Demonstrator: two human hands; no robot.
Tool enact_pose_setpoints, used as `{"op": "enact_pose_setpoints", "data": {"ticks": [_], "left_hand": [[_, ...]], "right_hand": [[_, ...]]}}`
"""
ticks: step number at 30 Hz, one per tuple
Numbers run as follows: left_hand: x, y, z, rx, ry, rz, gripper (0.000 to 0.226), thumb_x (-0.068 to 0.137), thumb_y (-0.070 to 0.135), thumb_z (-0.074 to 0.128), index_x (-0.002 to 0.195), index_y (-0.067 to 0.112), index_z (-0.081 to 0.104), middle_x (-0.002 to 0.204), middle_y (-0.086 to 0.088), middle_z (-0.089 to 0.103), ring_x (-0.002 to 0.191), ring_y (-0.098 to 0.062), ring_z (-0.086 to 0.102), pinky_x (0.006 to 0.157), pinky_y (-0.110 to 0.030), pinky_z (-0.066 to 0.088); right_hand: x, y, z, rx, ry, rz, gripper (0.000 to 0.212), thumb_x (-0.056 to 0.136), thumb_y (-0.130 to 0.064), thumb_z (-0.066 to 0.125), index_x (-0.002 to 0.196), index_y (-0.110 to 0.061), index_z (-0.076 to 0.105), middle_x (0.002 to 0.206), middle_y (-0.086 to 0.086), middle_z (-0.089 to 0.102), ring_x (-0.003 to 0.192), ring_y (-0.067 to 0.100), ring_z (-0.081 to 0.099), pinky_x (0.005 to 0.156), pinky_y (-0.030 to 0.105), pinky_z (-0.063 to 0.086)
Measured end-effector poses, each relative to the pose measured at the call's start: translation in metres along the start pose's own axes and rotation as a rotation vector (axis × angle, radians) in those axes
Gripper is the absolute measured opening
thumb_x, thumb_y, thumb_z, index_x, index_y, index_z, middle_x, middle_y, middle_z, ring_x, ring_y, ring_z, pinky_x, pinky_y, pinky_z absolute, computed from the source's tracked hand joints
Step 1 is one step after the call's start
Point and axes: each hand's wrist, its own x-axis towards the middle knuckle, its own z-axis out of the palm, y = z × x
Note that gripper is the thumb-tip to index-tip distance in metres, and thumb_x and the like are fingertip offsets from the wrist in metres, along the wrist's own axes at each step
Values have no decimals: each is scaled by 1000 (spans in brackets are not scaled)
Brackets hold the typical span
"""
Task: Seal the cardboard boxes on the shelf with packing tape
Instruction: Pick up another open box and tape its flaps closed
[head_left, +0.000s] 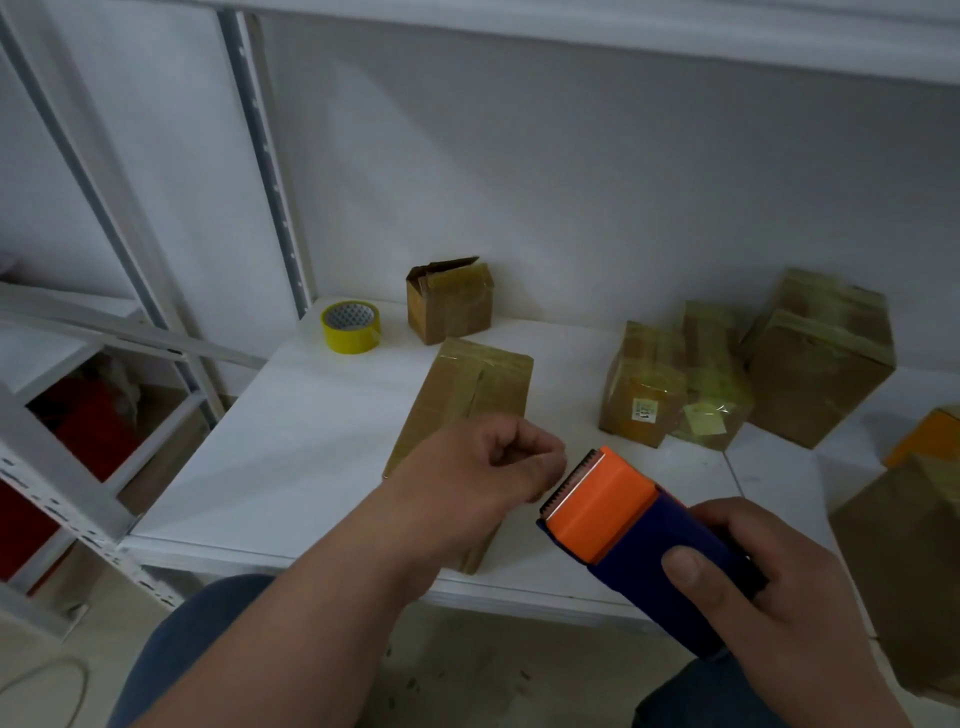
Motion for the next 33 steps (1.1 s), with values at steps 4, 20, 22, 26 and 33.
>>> {"op": "enact_pose_setpoints", "data": {"ticks": [4,20,22,26,33], "left_hand": [[-6,-1,1,12,44,15,16,90,26,65,76,22,69,70,6,69,67,-6,62,68,-23,47],[-28,8,-29,115,337,98,17,85,23,69,68,22,71,66,2,69,57,-5,58,57,-17,49],[-31,9,-37,99,334,99,17,85,23,69,68,22,71,68,-1,69,61,-9,60,63,-24,53],[-32,14,-58,-18,401,67,15,87,13,66,73,15,71,64,0,68,57,-9,58,64,-27,53],[-17,6,-115,-162,559,21,14,89,12,65,75,9,67,53,2,56,46,-4,45,45,-16,46]], "right_hand": [[-3,-7,1,17,-39,-20,53,67,-89,42,87,-43,60,67,-18,66,55,2,63,44,12,45],[2,-32,-2,1,-273,-29,66,57,-94,42,90,-41,61,80,-26,68,69,-3,65,53,6,45],[5,-33,-6,-6,-291,-25,62,56,-94,44,97,-49,58,79,-23,69,68,0,66,52,7,45],[12,-28,-21,-70,-325,17,66,51,-96,44,96,-50,59,78,-16,70,65,4,66,51,12,46],[26,-19,-50,-83,-323,165,73,38,-95,54,79,-36,71,67,4,71,53,15,65,49,23,46]]}}
